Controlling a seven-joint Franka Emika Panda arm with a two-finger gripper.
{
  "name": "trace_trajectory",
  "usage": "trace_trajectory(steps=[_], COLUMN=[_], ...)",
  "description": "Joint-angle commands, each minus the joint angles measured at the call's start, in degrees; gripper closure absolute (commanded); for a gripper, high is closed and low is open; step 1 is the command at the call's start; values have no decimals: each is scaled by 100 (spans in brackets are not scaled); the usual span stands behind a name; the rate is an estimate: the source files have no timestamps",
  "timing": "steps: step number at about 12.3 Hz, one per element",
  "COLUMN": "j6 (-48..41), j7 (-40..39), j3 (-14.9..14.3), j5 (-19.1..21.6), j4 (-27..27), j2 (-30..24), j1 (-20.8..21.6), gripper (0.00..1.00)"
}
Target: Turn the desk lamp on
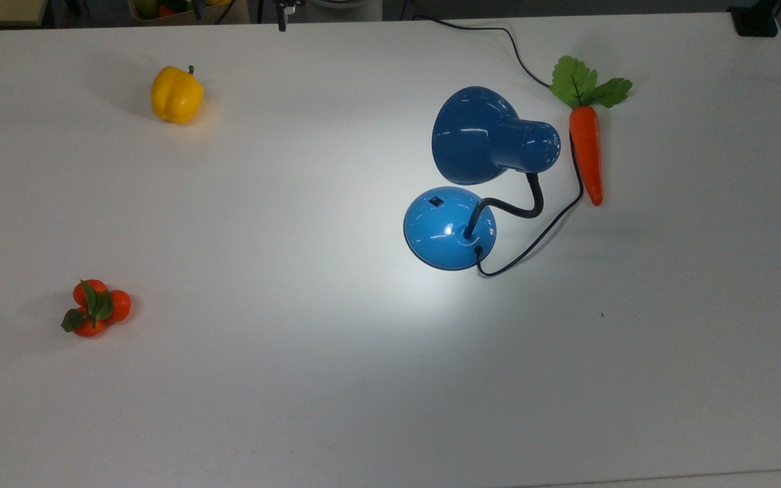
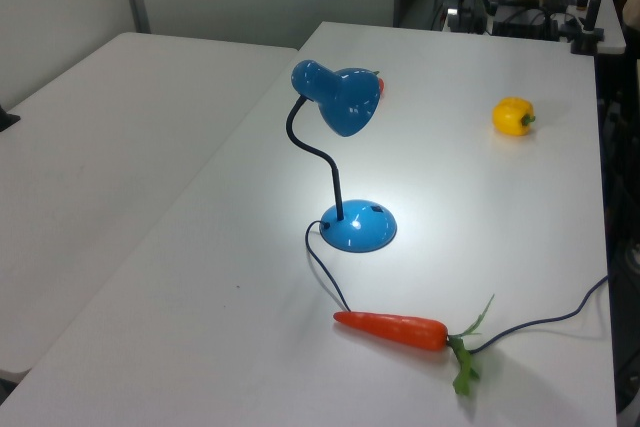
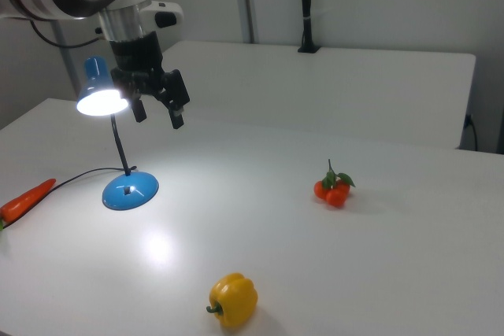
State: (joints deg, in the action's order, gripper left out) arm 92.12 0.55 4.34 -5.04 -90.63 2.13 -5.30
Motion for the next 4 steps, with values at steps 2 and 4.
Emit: trace_trajectory(steps=[2,4], j6=[-159,-177], j7=[120,129], j3=[-21,-21], j5=[-41,-41], j4=[36,36], j2=[-72,-72], j1=[29,29], gripper=[0,0])
